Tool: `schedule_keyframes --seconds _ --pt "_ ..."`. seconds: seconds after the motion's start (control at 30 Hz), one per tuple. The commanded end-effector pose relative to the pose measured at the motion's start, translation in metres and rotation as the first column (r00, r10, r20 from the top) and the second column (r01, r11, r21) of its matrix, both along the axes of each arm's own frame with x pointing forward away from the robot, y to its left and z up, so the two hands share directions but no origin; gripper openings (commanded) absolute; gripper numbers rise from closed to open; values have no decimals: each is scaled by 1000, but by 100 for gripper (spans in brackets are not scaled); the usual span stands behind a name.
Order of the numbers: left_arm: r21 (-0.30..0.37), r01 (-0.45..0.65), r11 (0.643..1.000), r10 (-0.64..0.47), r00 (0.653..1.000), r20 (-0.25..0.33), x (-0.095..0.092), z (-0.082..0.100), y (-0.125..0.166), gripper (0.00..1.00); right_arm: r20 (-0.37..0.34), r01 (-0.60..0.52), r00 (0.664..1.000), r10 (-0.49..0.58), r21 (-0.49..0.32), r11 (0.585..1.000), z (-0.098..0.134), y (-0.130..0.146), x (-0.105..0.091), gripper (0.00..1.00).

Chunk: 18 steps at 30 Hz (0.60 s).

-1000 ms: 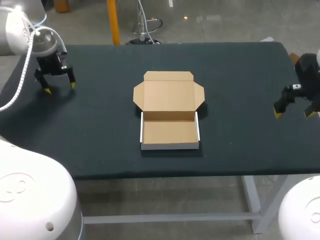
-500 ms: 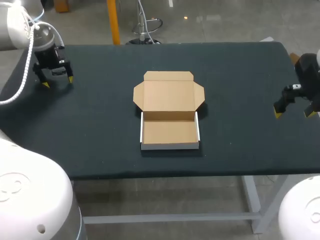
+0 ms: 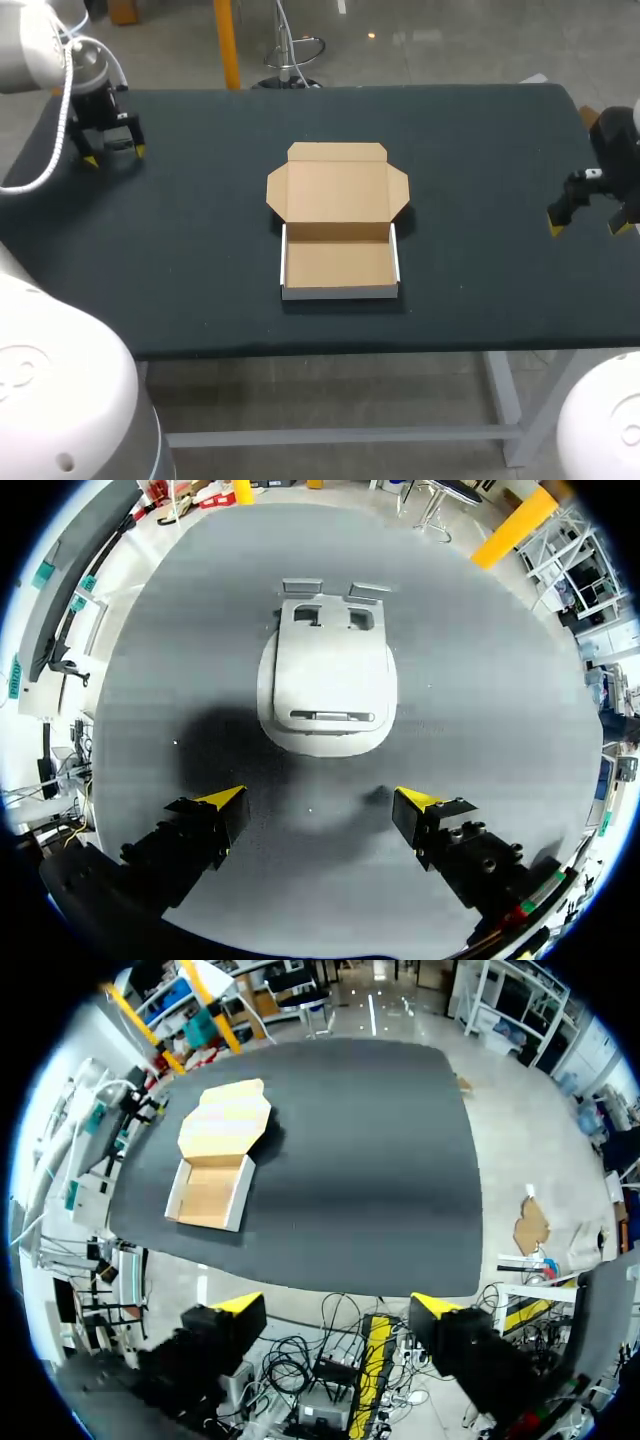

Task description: Assemble the packaging by folding the flat box into shape, placing the metal phone stand inside, and closing the box properly

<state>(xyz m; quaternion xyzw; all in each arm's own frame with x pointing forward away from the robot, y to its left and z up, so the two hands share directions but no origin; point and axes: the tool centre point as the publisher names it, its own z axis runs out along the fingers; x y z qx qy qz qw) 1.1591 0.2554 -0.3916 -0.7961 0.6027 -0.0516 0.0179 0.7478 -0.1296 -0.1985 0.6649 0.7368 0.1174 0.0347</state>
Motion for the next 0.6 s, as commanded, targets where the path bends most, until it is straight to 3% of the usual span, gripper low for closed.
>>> schedule_keyframes --seconds 0.03,0.6 --pt "-7 3 1000 -4 999 -41 12 -3 2 100 -4 -1 1000 1 -1 1000 2 0 -1 100" --pt "-16 17 1000 -17 999 -37 36 -3 4 99 -4 -1 1000 1 -1 1000 2 0 -1 100"
